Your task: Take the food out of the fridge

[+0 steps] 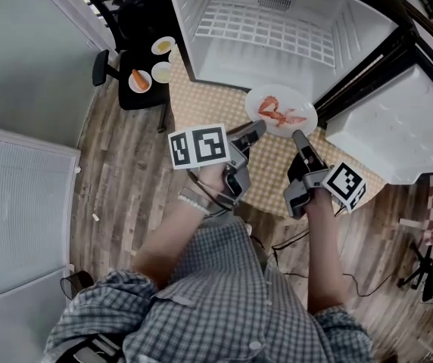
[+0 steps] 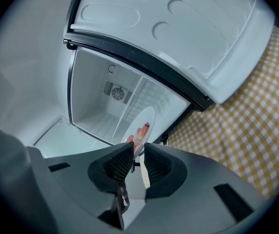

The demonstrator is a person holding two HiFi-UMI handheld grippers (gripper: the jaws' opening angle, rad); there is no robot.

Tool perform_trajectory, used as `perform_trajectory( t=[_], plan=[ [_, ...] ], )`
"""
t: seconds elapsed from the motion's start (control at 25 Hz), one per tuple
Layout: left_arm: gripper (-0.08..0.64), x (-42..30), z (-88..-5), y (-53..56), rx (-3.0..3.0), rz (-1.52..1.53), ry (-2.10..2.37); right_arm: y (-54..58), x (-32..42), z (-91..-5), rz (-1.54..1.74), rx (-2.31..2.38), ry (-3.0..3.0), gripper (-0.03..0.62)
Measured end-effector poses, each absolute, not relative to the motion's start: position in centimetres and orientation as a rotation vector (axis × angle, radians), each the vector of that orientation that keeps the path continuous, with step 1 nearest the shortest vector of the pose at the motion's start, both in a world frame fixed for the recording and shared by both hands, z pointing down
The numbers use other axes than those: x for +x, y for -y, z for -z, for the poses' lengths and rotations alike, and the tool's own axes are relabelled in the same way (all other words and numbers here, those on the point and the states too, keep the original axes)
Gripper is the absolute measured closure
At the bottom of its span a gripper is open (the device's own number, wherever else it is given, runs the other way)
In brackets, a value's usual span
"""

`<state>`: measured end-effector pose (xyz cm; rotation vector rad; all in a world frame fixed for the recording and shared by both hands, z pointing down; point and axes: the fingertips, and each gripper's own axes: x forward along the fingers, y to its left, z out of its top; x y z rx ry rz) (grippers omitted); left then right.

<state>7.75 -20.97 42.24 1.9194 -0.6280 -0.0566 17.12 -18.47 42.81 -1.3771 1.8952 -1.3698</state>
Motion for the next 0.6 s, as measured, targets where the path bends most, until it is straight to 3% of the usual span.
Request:
perform_trajectory(
  t=[0.6],
  plan=[
    [0.497,7.5,-50.1,18.6,1.828,-0.061,0.653,15.7,16.9,-51.0,1.574,-1.448,-1.804,0.532]
  ],
)
